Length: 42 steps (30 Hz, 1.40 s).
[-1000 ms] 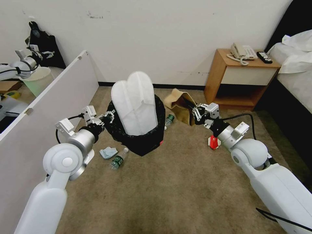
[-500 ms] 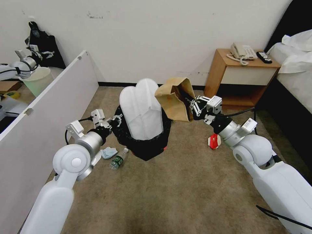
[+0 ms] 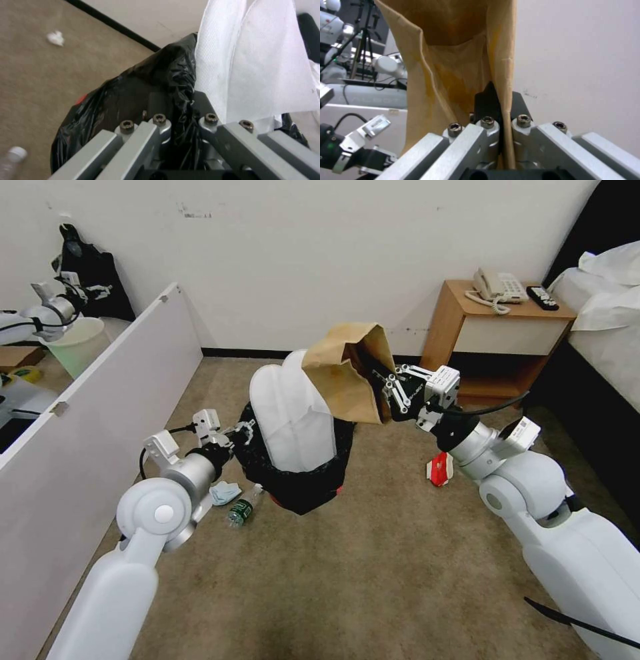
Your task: Pick up the trash bin, then pick up the garbage from the floor and place it into the trash bin.
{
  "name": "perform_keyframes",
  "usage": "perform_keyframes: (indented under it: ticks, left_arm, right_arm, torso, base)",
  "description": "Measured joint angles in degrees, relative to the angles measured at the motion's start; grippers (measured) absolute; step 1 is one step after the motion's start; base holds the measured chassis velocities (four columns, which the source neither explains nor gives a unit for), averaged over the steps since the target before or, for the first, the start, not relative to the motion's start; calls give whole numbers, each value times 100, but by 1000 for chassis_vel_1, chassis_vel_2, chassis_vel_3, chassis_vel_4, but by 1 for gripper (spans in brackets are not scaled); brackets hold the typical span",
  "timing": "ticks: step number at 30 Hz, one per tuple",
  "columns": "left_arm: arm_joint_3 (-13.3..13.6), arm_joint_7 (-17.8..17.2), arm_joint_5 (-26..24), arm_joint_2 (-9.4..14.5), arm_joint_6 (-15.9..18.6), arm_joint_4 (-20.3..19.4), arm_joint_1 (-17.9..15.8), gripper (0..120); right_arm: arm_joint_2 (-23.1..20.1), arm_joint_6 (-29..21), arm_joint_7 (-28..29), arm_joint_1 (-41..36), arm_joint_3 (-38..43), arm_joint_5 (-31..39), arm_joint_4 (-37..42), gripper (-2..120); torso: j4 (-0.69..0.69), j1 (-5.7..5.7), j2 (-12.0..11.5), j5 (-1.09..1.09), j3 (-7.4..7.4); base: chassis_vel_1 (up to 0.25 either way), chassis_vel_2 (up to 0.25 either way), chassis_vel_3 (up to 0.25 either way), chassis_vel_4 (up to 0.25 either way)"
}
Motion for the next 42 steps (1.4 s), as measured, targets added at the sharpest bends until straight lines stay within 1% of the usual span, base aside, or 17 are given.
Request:
perform_keyframes:
  ticks: [1,2,3,4,6,13,24,34,41,42]
  left_arm:
    - [116,-16,-12,-26,3,-5,-29,4]
    - [116,-16,-12,-26,3,-5,-29,4]
    - [210,-24,-14,-54,10,-6,-53,4]
    - [210,-24,-14,-54,10,-6,-53,4]
    - [377,-29,-15,-109,23,3,-109,4]
    - [521,-23,-71,-163,26,58,-212,4]
    - [551,17,-122,-196,28,51,-216,4]
    - [524,26,-171,-184,28,-1,-215,4]
    - [493,29,-168,-180,28,-4,-205,4]
    - [493,31,-167,-179,28,-6,-202,4]
  right_arm:
    - [-1,0,-32,-3,-57,-26,-50,0]
    - [-1,0,-32,-3,-57,-26,-50,0]
    - [-1,0,-66,-8,-116,-49,-96,0]
    - [-1,0,-66,-8,-116,-49,-96,0]
    - [9,0,-109,-9,-211,-79,-193,0]
    - [26,2,-211,-32,-351,-127,-359,0]
    - [67,11,-286,4,-575,-209,-690,0]
    - [197,116,-304,99,-841,-314,-1313,0]
    - [221,152,-233,100,-861,-367,-1415,0]
    - [221,152,-222,100,-859,-369,-1415,4]
  torso:
    - [0,0,0,1,0]
    - [0,0,0,1,0]
    - [0,0,0,1,0]
    - [0,0,0,1,0]
    - [0,0,0,1,0]
    - [1,0,0,1,0]
    - [1,0,0,0,0]
    - [1,0,0,0,0]
    - [0,0,0,0,0]
    - [1,0,0,0,0]
  base:
    - [0,0,0,0]
    - [0,0,0,0]
    - [0,0,0,0]
    - [0,0,0,0]
    - [0,0,0,0]
    - [0,0,0,0]
    - [0,0,0,0]
    - [0,0,0,0]
    - [0,0,0,0]
    - [0,0,0,0]
